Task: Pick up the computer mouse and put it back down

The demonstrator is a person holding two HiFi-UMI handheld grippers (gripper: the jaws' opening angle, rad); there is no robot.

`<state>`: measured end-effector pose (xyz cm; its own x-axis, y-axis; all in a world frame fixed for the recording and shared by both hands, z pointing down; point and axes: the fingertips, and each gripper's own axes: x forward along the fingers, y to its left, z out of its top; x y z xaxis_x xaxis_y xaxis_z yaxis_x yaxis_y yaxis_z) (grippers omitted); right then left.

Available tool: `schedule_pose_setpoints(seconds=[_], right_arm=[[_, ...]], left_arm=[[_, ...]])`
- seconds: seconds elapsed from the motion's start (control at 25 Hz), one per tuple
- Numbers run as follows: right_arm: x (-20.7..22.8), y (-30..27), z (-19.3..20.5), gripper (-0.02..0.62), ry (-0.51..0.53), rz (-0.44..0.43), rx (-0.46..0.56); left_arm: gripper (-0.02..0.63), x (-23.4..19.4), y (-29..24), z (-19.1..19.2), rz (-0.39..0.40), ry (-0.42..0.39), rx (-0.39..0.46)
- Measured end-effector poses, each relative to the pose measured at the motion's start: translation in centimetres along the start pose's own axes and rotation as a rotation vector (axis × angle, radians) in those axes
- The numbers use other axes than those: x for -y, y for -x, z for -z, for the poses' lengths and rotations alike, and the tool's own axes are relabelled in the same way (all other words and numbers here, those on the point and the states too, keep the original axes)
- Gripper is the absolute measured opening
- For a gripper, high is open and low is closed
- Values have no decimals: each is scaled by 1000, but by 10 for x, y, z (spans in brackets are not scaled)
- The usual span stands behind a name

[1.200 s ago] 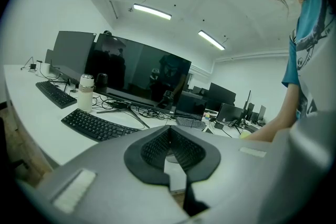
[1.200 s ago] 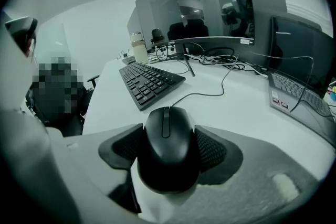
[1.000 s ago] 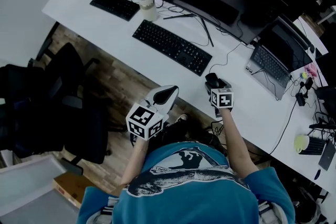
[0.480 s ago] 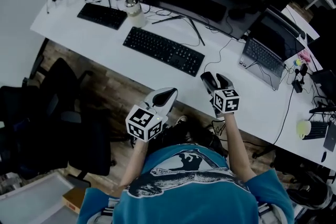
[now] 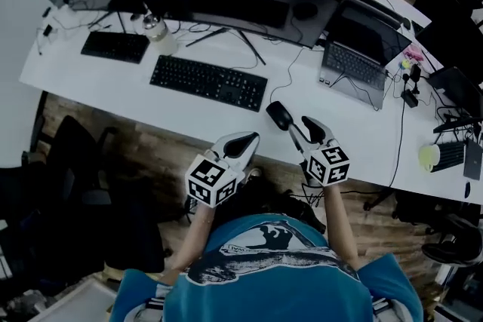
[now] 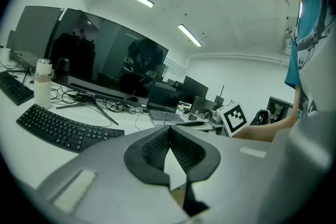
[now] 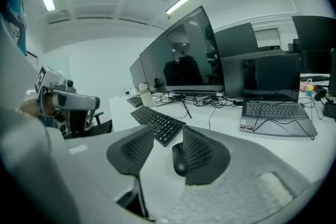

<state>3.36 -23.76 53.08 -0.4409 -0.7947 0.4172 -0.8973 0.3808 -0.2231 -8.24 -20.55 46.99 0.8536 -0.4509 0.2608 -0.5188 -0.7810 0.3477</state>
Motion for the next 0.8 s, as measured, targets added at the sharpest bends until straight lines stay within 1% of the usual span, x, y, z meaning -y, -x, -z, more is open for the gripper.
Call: schedule_pose_setpoints(seconds=[0.12, 0.32, 0.44, 0.56, 0.68, 0.8], right_arm=[[-1, 16, 0, 152, -16, 7, 17], [1, 55, 1, 88, -23, 11, 44], [4, 82, -1, 71, -34, 16, 72], [8, 112, -2, 53, -45, 25, 108], [11, 137, 3, 39, -55, 32, 129], [10, 159, 12, 5, -64, 25, 144]], left_arm=[[14, 8, -13, 3, 24, -2, -18], [14, 35, -35, 11, 65, -23, -37], [14, 58, -42, 16, 77, -29, -45], [14, 85, -45, 17, 85, -34, -35], [14, 113, -44, 18, 92, -46, -27], [14, 136, -37, 24, 81, -55, -23]])
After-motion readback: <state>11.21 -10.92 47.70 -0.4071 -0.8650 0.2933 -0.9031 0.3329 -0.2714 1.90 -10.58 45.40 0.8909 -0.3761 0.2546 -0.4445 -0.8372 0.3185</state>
